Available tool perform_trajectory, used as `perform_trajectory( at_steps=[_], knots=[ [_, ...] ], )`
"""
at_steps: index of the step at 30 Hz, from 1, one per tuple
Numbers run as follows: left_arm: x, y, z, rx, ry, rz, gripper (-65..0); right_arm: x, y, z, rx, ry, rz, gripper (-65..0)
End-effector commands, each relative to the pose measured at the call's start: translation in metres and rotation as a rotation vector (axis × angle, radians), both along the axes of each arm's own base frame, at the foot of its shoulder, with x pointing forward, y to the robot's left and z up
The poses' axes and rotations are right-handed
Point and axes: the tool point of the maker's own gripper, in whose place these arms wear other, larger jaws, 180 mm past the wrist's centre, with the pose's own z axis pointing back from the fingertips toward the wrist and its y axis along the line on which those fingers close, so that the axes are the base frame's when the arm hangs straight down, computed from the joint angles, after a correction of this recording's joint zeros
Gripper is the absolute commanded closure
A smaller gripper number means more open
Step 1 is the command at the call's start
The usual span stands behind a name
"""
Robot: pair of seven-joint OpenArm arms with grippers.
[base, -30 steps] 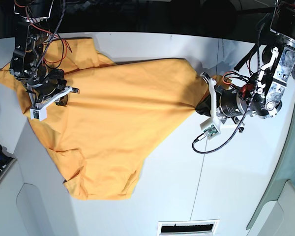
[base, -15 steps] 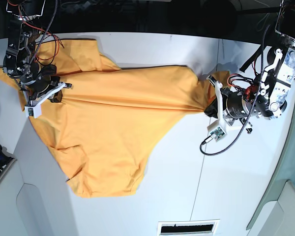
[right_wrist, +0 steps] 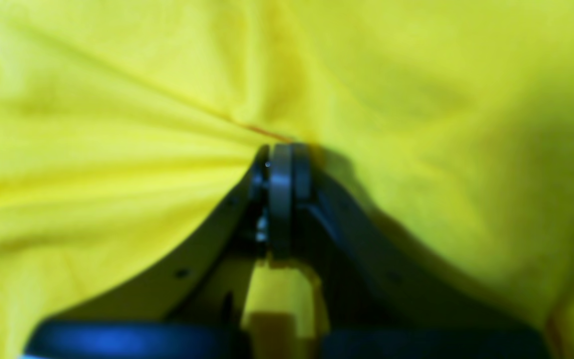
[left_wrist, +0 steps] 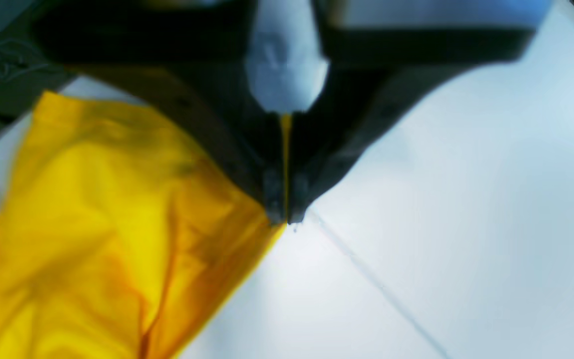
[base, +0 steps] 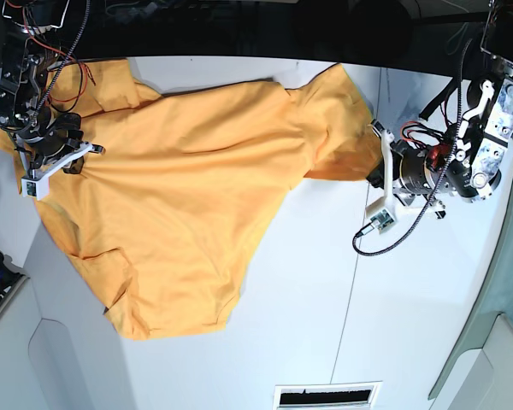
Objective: Layout the t-shirt on the table in an organized manner, then fold the t-shirt properly
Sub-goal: 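Release the shirt with the left gripper and lift it away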
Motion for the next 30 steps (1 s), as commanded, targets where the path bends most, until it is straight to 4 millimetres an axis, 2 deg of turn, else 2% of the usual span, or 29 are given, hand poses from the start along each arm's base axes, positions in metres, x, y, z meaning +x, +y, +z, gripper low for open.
perform_trajectory(
  at_steps=[1,3,9,13,15,17,20,22,24,27,28,30],
  knots=[
    [0.015,0.010,0.015,0.011,-0.064,0.016,0.0,-0.012,-0.011,-0.007,-0.042,0.066,-0.014,0.0],
    [0.023,0.024,0.021,0.045,-0.108,0.049,0.0,-0.012,-0.012,-0.007,-0.042,0.067,-0.017,0.0],
    [0.044,0.088,0.048,0.180,-0.213,0.222,0.0,-0.012,-0.012,-0.007,-0.043,0.066,-0.017,0.0],
    [0.050,0.108,0.066,0.122,-0.230,0.319,0.0,-0.012,-0.012,-0.007,-0.043,0.067,-0.016,0.0],
    [0.041,0.094,0.064,0.028,-0.159,0.268,0.0,-0.012,-0.012,-0.007,-0.042,0.066,-0.017,0.0],
    [0.022,0.069,0.056,-0.085,-0.050,0.181,0.0,-0.012,-0.011,-0.007,-0.042,0.066,-0.016,0.0],
    [-0.021,0.022,0.045,-0.287,0.122,0.027,0.0,-0.012,-0.011,-0.007,-0.042,0.066,-0.016,0.0],
    [-0.048,0.000,0.041,-0.425,0.227,0.023,0.0,-0.012,-0.011,-0.007,-0.042,0.066,-0.016,0.0],
    [-0.072,-0.015,0.037,-0.516,0.307,0.026,0.0,-0.012,-0.011,-0.007,-0.042,0.066,-0.016,0.0],
    [-0.093,-0.029,0.030,-0.586,0.364,0.038,0.0,-0.010,-0.012,-0.006,-0.042,0.063,-0.016,0.0],
    [-0.095,-0.033,0.029,-0.601,0.369,0.040,-4.2,-0.010,-0.011,-0.005,-0.042,0.061,-0.016,0.0],
    [-0.093,-0.035,0.030,-0.609,0.363,0.041,-18.6,-0.009,-0.011,-0.005,-0.039,0.059,-0.017,0.0]
  ],
)
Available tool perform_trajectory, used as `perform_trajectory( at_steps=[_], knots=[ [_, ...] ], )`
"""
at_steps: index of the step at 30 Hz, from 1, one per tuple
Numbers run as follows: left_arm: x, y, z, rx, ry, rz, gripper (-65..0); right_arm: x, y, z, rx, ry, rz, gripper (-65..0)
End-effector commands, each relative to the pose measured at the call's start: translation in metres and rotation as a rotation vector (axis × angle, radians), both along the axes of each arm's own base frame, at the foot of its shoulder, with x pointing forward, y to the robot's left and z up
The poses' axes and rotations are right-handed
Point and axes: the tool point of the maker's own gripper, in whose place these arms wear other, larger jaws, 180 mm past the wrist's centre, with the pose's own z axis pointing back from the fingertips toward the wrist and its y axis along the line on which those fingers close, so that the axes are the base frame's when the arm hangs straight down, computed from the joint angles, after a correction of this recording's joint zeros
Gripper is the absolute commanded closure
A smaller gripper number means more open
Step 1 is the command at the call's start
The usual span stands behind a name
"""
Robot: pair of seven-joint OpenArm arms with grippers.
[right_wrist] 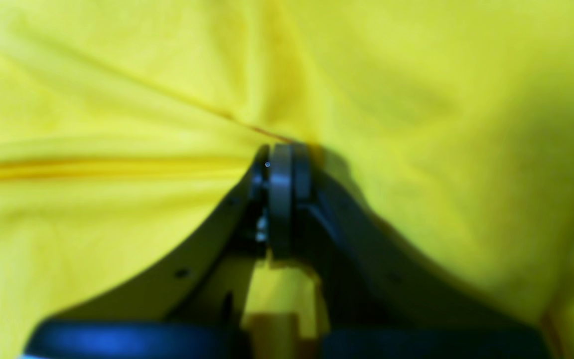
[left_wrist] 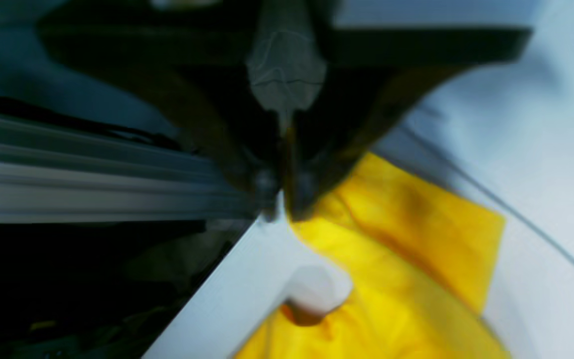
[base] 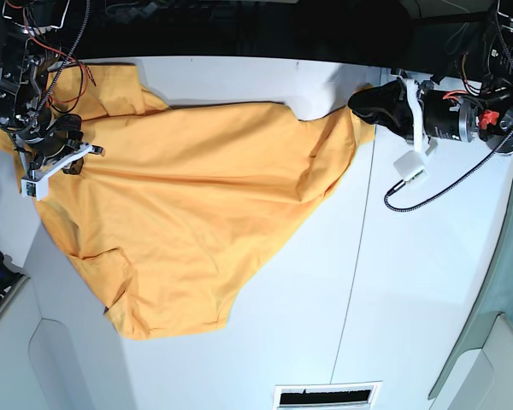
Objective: Layout the t-shirt on the table in an organized manner, then fold the t-shirt properly
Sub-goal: 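Release the shirt with the left gripper and lift it away, then reach the left gripper across the shirt toward the right gripper and grasp fabric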
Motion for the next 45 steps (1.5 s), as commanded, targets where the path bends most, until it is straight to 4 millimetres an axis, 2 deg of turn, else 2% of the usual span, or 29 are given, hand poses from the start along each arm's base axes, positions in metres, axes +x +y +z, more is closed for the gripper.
perform_trajectory(
  at_steps=[1,2,3,5,8,11,13,16,20,23,28,34,35,37,38,41,45],
  knots=[
    [0.015,0.002,0.014,-0.023,-0.056,0.009,-25.2,-0.009,-0.009,-0.005,-0.031,0.056,-0.008,0.0],
    [0.021,0.002,0.017,-0.023,-0.071,0.012,-29.8,-0.009,-0.009,-0.005,-0.031,0.056,-0.008,0.0],
    [0.028,0.005,0.022,-0.021,-0.091,0.020,-31.7,-0.009,-0.009,-0.005,-0.031,0.056,-0.008,0.0],
    [0.049,0.010,0.036,-0.033,-0.155,0.052,-31.7,-0.009,-0.009,-0.005,-0.031,0.056,-0.008,0.0],
    [0.094,0.024,0.068,-0.038,-0.315,0.135,-31.6,-0.009,-0.009,-0.005,-0.031,0.057,-0.008,0.0],
    [0.135,0.033,0.089,0.001,-0.498,0.224,-31.6,-0.009,-0.008,-0.005,-0.029,0.058,-0.008,0.0],
    [0.152,0.029,0.092,0.016,-0.569,0.259,-31.4,-0.008,-0.006,-0.004,-0.011,0.052,-0.013,0.0],
    [0.168,0.014,0.072,0.026,-0.548,0.310,-31.4,-0.005,0.000,-0.003,0.026,0.036,-0.016,0.0],
    [0.179,-0.013,0.015,0.060,-0.420,0.299,-31.4,-0.004,0.005,-0.002,0.049,0.029,-0.002,0.0],
    [0.185,-0.041,-0.010,0.023,-0.324,0.288,-31.4,-0.005,0.005,-0.002,0.050,0.032,-0.001,0.0],
    [0.193,-0.078,-0.018,-0.035,-0.278,0.260,-31.5,-0.008,0.005,-0.004,0.052,0.048,0.001,0.0],
    [0.194,-0.085,-0.028,0.023,-0.306,0.235,-30.0,-0.010,0.006,-0.005,0.053,0.060,0.002,0.0],
    [0.193,-0.086,-0.028,0.023,-0.304,0.232,-24.0,-0.010,0.006,-0.005,0.054,0.059,0.002,0.0],
    [0.193,-0.086,-0.029,0.027,-0.300,0.227,-4.5,-0.009,0.007,-0.004,0.062,0.055,-0.001,0.0],
    [0.192,-0.087,-0.027,0.027,-0.303,0.217,0.0,-0.009,0.007,-0.004,0.062,0.055,-0.001,0.0],
    [0.189,-0.104,-0.002,-0.032,-0.342,0.133,0.0,-0.009,0.007,-0.004,0.062,0.055,-0.001,0.0],
    [0.187,-0.128,0.058,-0.117,-0.465,0.055,0.0,-0.009,0.007,-0.005,0.064,0.057,-0.001,0.0]
  ],
)
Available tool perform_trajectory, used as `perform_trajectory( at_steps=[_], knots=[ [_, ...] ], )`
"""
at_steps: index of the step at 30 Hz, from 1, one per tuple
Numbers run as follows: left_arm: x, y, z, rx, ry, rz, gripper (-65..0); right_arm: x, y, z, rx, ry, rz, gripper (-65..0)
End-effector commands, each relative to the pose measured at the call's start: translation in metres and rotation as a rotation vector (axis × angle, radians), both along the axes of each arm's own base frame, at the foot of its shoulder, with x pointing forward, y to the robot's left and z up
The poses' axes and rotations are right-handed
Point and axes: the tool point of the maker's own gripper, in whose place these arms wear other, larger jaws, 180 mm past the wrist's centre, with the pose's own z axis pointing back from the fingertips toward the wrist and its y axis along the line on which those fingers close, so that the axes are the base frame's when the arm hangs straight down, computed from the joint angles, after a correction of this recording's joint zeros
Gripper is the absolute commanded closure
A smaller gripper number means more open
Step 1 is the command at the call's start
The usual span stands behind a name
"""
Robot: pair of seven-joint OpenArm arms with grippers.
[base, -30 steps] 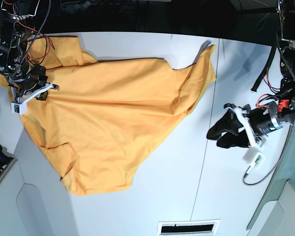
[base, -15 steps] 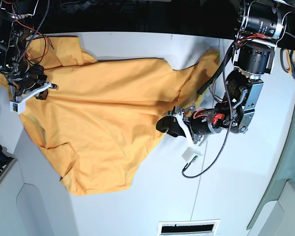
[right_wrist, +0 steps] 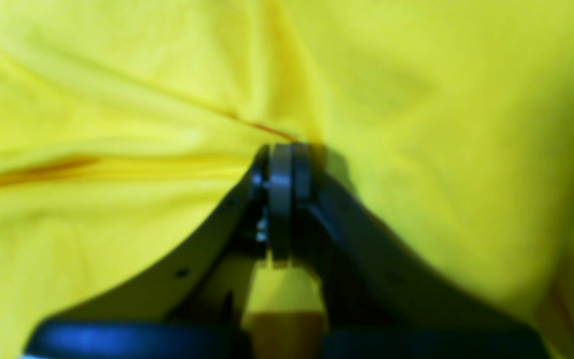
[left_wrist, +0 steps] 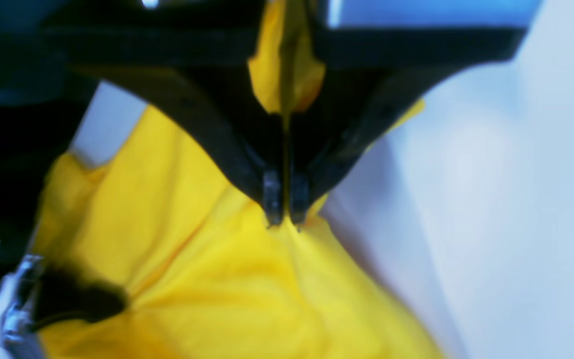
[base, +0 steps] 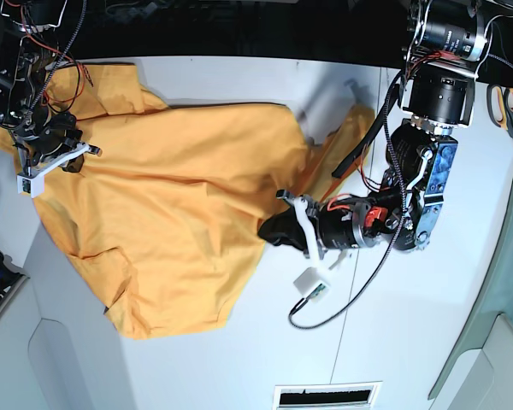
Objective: Layout the t-shirt on the table in an organized manner, then fold the t-shirt properly
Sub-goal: 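Reach the left gripper across the shirt toward the right gripper and grasp fabric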
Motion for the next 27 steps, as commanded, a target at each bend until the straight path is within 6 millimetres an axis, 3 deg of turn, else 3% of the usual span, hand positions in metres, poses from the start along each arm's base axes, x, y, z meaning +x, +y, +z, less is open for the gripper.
perform_trajectory(
  at_steps=[1,3,5,11,14,15,16,18,20,27],
  knots=[
    [0.006,-0.011,0.029,-0.040,-0.079,-0.036,0.0,-0.011,-0.002,-0.007,-0.016,0.066,0.009,0.0],
    [-0.007,-0.030,0.043,-0.044,-0.101,-0.117,0.0,-0.011,-0.002,-0.007,-0.014,0.066,0.009,0.0],
    [-0.027,-0.055,0.045,-0.036,-0.101,-0.220,0.0,-0.011,-0.002,-0.007,-0.015,0.066,0.009,0.0],
    [-0.112,-0.147,0.020,0.013,-0.107,-0.547,0.0,-0.011,-0.002,-0.008,-0.016,0.066,0.010,0.0],
    [-0.154,-0.182,0.009,0.007,-0.118,-0.631,0.0,-0.011,-0.002,-0.008,-0.016,0.067,0.010,0.0],
    [-0.163,-0.189,0.005,0.017,-0.121,-0.643,-1.0,-0.011,-0.002,-0.008,-0.017,0.067,0.010,0.0],
    [-0.171,-0.194,0.001,0.030,-0.125,-0.651,-7.0,-0.012,-0.002,-0.008,-0.017,0.068,0.011,0.0],
    [-0.175,-0.199,-0.004,0.053,-0.125,-0.628,-20.8,-0.012,-0.002,-0.008,-0.018,0.071,0.011,0.0],
    [-0.170,-0.200,-0.005,0.056,-0.115,-0.587,-29.2,-0.012,-0.002,-0.008,-0.021,0.072,0.012,0.0],
    [-0.132,-0.181,0.002,0.045,-0.108,-0.455,-29.5,-0.004,-0.001,0.001,-0.015,0.039,0.012,0.0]
  ],
)
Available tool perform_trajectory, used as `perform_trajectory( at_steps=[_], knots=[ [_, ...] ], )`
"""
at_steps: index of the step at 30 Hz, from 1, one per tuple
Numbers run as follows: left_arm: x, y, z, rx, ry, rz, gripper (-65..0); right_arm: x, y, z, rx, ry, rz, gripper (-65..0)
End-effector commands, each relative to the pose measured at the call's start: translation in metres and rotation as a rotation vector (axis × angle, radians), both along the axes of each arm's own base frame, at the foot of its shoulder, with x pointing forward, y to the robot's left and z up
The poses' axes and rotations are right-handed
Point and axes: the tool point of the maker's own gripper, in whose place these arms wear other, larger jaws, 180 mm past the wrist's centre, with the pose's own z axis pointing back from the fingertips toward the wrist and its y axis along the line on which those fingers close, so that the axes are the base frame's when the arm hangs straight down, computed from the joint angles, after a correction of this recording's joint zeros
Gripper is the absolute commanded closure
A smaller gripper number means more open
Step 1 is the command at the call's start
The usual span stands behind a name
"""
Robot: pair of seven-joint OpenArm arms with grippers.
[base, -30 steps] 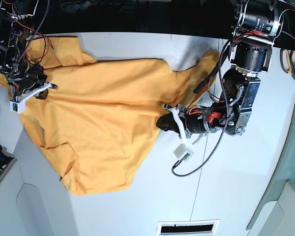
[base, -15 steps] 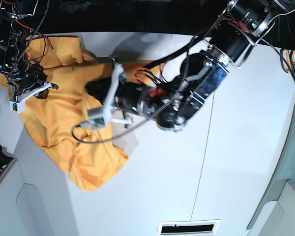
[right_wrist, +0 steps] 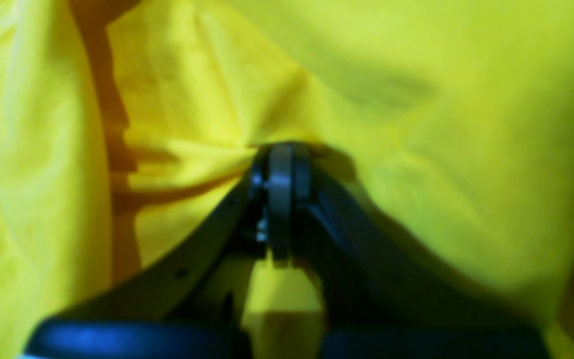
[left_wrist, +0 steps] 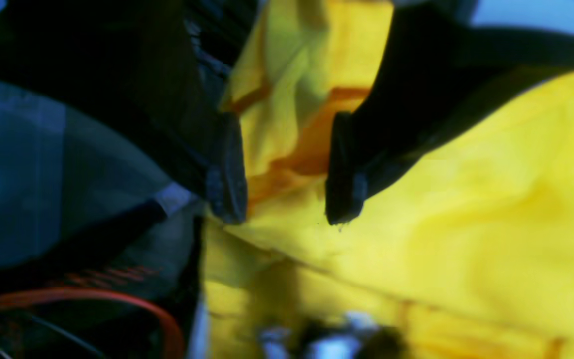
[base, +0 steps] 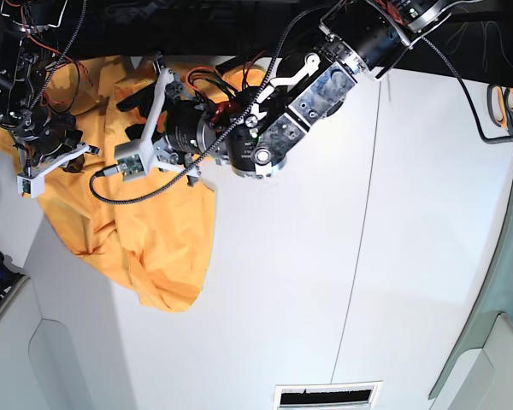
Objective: Layout the t-shirt on the table in an organized manner, then fold the t-shirt properly
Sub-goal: 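Reach the left gripper across the shirt toward the right gripper and grasp fabric, then lift the shirt with both grippers, pulling it apart and up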
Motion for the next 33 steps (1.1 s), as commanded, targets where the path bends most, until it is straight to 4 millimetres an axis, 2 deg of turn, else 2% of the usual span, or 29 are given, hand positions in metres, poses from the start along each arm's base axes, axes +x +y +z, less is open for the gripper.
perform_trajectory(
  at_steps=[1,2,6,10,13,17,19,21,24,27,31,33],
  knots=[
    [0.015,-0.002,0.018,-0.052,-0.028,0.025,-29.5,-0.001,-0.001,0.004,-0.005,0.020,0.008,0.0],
    [0.023,0.005,0.019,-0.058,-0.023,0.051,-29.5,0.004,0.001,0.012,0.002,-0.001,0.012,-0.6],
    [0.044,0.043,0.017,-0.073,0.032,0.139,-29.5,0.024,0.019,0.053,0.040,-0.108,0.095,-14.7],
    [0.055,0.086,0.006,-0.057,0.061,0.213,-29.5,0.044,0.035,0.091,0.091,-0.230,0.130,-15.7],
    [0.052,0.112,-0.008,-0.025,0.085,0.258,-29.5,0.062,0.048,0.109,0.134,-0.297,0.147,-16.4],
    [0.032,0.131,-0.029,0.018,0.131,0.273,-29.5,0.087,0.091,0.121,0.167,-0.350,0.242,-25.9],
    [0.022,0.136,-0.038,0.033,0.145,0.278,-29.5,0.097,0.117,0.118,0.129,-0.344,0.310,-29.2],
    [0.016,0.136,-0.044,0.039,0.147,0.283,-29.5,0.106,0.140,0.108,0.080,-0.325,0.372,-29.3],
    [0.013,0.138,-0.049,0.046,0.147,0.305,-29.5,0.114,0.164,0.084,0.019,-0.264,0.439,-29.3],
    [0.018,0.148,-0.059,0.100,0.129,0.354,-29.5,0.112,0.170,0.054,-0.045,-0.185,0.471,-29.3],
    [0.009,0.155,-0.076,0.138,0.141,0.363,-29.4,0.098,0.175,0.025,-0.056,-0.113,0.500,-28.8],
    [0.006,0.158,-0.084,0.147,0.163,0.370,-24.5,0.093,0.175,0.017,-0.052,-0.089,0.502,-24.6]
  ],
)
